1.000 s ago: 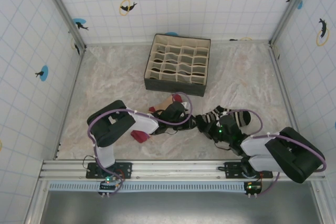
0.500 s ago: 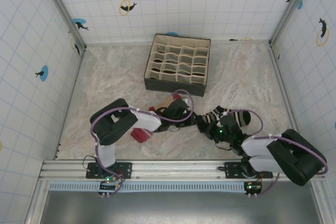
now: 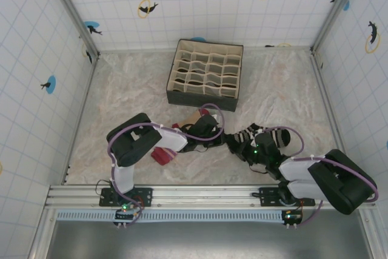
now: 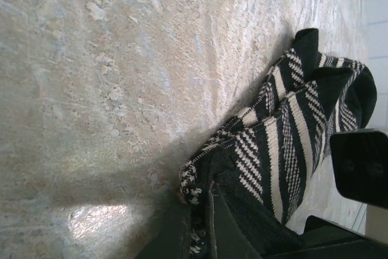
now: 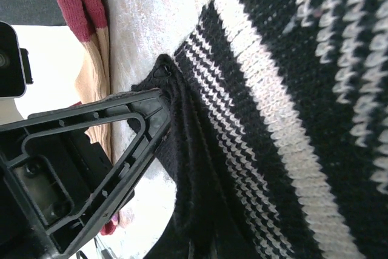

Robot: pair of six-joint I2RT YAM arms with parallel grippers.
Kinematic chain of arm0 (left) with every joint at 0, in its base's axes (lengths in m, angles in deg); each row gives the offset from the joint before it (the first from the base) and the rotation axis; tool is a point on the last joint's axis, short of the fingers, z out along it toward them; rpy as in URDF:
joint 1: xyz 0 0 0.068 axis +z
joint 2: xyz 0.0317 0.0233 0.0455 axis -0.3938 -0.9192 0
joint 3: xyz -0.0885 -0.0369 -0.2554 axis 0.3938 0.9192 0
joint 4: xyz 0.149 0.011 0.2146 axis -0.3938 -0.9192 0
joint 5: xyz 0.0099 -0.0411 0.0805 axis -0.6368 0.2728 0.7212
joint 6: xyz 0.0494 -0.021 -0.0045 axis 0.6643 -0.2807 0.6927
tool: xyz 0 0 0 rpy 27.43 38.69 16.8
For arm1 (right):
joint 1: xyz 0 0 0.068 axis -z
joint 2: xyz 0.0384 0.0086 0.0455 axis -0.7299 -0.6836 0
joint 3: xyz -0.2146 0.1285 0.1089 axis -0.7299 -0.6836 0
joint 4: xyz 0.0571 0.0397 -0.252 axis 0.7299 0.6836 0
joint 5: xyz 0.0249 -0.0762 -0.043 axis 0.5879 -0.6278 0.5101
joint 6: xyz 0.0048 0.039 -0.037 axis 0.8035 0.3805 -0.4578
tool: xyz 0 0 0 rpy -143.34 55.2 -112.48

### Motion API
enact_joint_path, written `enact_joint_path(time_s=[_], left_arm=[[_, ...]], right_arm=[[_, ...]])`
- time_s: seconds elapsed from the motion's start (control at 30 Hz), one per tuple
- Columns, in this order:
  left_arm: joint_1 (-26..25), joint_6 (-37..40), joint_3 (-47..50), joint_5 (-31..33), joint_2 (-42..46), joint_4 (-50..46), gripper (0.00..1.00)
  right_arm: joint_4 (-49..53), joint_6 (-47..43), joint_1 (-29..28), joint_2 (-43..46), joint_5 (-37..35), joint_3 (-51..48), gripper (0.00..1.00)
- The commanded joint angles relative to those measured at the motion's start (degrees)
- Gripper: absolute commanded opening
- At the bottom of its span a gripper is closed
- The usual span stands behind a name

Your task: Roll the socks

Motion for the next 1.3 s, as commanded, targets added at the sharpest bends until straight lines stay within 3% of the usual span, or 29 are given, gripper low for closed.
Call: enact_joint_path(time_s=[0.0, 0.13, 0.17, 0.23, 0.27, 0.5, 0.6, 0.83, 1.03, 1.27], left_arm=[[0.9, 0.2, 0.0, 2.3, -1.5, -8.9, 0.00], [2.9, 0.9, -0.1, 2.2, 1.1, -11.0, 0.00], [3.4, 1.1, -0.1, 2.2, 1.6, -11.7, 0.00], [4.8, 0.5, 0.1, 2.9, 3.0, -14.1, 0.00], [5.5, -0.1, 0.5, 3.1, 3.7, -14.5, 0.00], [8.9, -5.9, 3.5, 4.6, 8.1, -18.1, 0.00], [8.9, -7.5, 3.7, 3.1, 8.6, -19.4, 0.00], [8.7, -8.6, 3.7, 2.5, 11.5, -22.9, 0.00], [8.6, -9.9, 3.2, -0.4, 11.3, -24.8, 0.00], [8.4, -10.2, 2.9, -2.7, 11.8, -26.5, 0.00]], right_arm=[[8.2, -5.8, 0.4, 0.5, 1.5, -1.0, 0.13], [21.1, -12.5, 0.5, 5.1, -0.8, 4.7, 0.34], [23.3, -13.5, 0.5, 6.4, -1.7, 5.6, 0.42], [27.8, -15.5, 0.5, 8.8, -3.8, 7.3, 0.69], [29.7, -16.3, 0.5, 9.7, -4.7, 8.1, 0.74], [36.0, -28.9, 0.0, 12.6, -8.1, 13.2, 0.76], [38.5, -36.3, -3.3, 13.5, -14.9, 15.7, 0.77], [38.8, -51.6, -17.5, 12.2, -35.1, 19.3, 0.76], [31.2, -62.0, -31.8, 6.8, -49.8, 19.3, 0.71], [26.2, -69.4, -40.9, -5.4, -62.7, 23.2, 0.70]])
